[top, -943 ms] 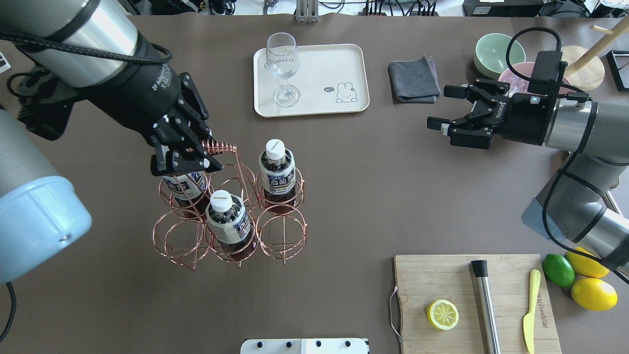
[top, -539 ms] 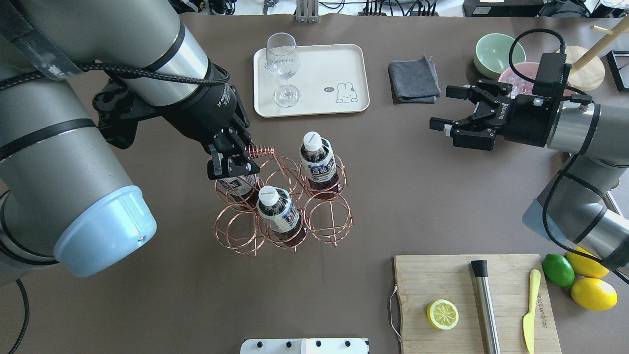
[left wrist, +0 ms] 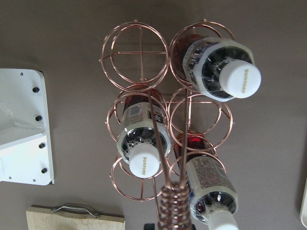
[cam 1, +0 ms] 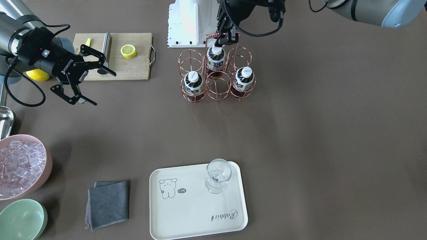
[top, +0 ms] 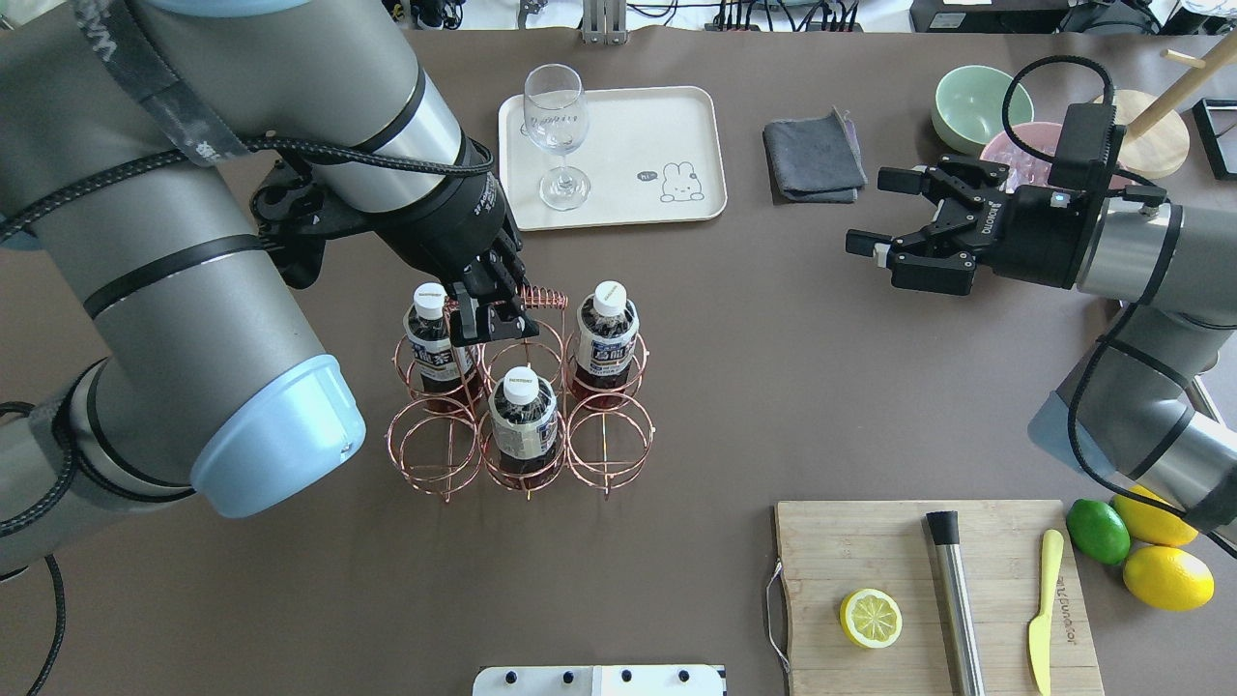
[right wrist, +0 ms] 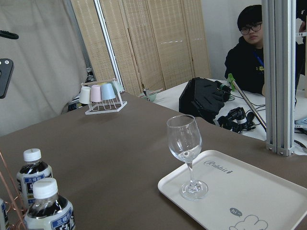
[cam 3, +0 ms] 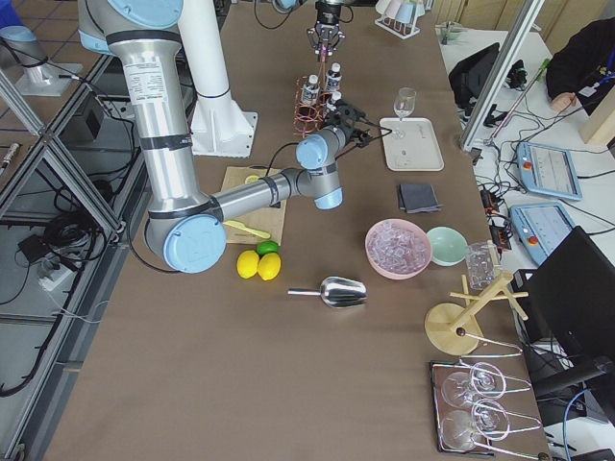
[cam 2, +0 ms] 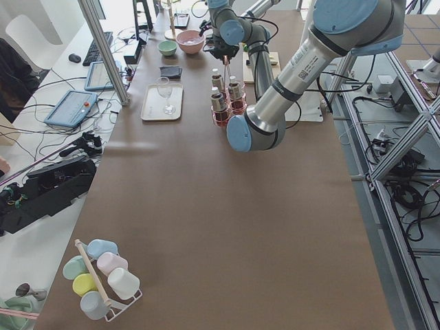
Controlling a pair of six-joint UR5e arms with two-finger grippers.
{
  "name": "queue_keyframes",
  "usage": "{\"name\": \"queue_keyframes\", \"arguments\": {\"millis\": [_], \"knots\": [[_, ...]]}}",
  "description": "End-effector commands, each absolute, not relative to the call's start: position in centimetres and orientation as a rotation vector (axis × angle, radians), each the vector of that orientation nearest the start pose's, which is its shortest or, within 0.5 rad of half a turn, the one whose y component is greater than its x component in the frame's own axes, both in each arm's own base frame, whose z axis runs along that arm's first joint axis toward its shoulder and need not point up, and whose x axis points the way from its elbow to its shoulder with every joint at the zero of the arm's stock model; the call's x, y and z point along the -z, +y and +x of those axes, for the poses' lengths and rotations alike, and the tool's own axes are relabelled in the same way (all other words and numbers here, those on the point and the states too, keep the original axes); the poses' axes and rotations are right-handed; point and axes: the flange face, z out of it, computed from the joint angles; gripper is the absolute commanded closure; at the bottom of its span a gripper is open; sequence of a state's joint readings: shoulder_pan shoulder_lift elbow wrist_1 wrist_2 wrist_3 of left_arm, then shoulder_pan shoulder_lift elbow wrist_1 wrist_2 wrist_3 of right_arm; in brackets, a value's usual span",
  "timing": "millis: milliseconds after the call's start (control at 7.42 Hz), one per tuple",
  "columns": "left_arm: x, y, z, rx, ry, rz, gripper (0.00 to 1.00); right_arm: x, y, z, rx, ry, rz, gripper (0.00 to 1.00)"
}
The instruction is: Take tea from basket to plate
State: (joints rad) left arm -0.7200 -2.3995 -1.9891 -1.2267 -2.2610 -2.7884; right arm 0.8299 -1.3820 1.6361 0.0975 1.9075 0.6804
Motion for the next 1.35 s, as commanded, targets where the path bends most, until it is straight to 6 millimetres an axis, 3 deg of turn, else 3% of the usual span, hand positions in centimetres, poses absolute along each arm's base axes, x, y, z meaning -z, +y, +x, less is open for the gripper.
{"name": "queue_keyframes", "arguments": {"millis": [0, 943, 1078, 1212], "knots": [[-5.0, -42.8, 38.3, 1.422, 0.752, -0.919, 1.00, -35.9, -44.5, -27.1, 0.362, -1.426, 1.316, 0.01], [-5.0, -43.1, 38.8, 1.431, 0.757, -0.934, 1.00, -37.3, -42.9, -28.1, 0.392, -1.465, 1.329, 0.02], [-4.8, -43.1, 38.9, 1.432, 0.757, -0.936, 1.00, -35.7, -42.3, -29.0, 0.361, -1.486, 1.367, 0.02], [-4.7, -43.8, 39.6, 1.434, 0.754, -0.936, 1.00, -34.2, -40.3, -31.3, 0.339, -1.500, 1.414, 0.02]]}}
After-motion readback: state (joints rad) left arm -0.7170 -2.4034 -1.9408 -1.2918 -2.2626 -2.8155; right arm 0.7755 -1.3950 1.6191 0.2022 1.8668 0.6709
